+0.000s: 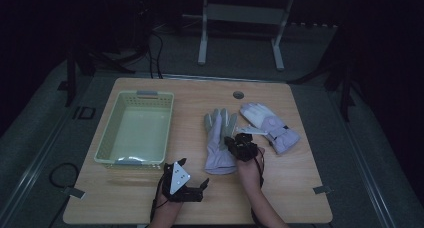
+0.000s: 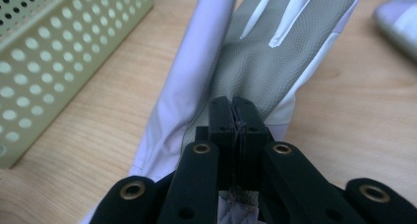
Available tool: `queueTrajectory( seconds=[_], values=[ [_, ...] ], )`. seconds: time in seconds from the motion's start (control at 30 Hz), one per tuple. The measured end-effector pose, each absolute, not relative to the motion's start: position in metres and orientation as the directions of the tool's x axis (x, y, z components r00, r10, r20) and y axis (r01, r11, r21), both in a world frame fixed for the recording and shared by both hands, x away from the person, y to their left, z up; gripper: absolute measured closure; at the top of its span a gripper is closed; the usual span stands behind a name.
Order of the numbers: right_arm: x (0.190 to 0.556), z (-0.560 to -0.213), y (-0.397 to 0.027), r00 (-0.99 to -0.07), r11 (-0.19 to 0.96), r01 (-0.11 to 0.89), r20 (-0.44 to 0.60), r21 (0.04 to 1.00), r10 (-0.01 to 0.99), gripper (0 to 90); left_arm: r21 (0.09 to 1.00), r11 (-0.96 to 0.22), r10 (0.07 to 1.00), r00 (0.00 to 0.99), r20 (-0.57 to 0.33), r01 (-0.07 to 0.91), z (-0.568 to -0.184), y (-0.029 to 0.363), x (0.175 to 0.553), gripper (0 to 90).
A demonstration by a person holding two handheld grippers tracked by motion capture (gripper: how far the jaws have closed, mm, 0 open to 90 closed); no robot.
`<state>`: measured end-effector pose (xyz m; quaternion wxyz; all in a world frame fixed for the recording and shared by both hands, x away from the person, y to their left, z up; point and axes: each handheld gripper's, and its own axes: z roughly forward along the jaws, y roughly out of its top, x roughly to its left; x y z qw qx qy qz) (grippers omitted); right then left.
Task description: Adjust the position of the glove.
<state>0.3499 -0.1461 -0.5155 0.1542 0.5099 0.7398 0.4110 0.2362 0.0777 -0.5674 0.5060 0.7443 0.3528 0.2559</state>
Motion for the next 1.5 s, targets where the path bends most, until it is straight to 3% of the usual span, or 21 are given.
queueTrajectory(
  seconds=[0.23,0.5,0.73,1.27,1.5],
  values=[
    [0.353,-0.537,-0.146,-0.426,0.162,0.661,0.189,0.732,0.885,87.4,0.934,-0.239,0.783,0.621,0.024,0.266,-0.567,0.078,0.236,0.3],
    [0.355,-0.548,-0.147,-0.456,0.226,0.653,0.137,0.723,0.879,80.0,0.934,-0.239,0.784,0.620,0.024,0.266,-0.567,0.078,0.236,0.3],
    [0.354,-0.542,-0.148,-0.482,0.263,0.637,0.108,0.725,0.869,56.6,0.934,-0.237,0.784,0.621,0.020,0.269,-0.567,0.078,0.236,0.3],
    [0.379,-0.498,-0.193,-0.540,0.317,0.537,0.029,0.782,0.841,51.4,0.936,-0.228,0.784,0.620,0.014,0.268,-0.568,0.079,0.236,0.3],
    [0.396,-0.485,-0.237,-0.549,0.376,0.502,-0.049,0.779,0.834,50.6,0.936,-0.225,0.787,0.617,0.011,0.271,-0.567,0.079,0.237,0.3]
  ],
)
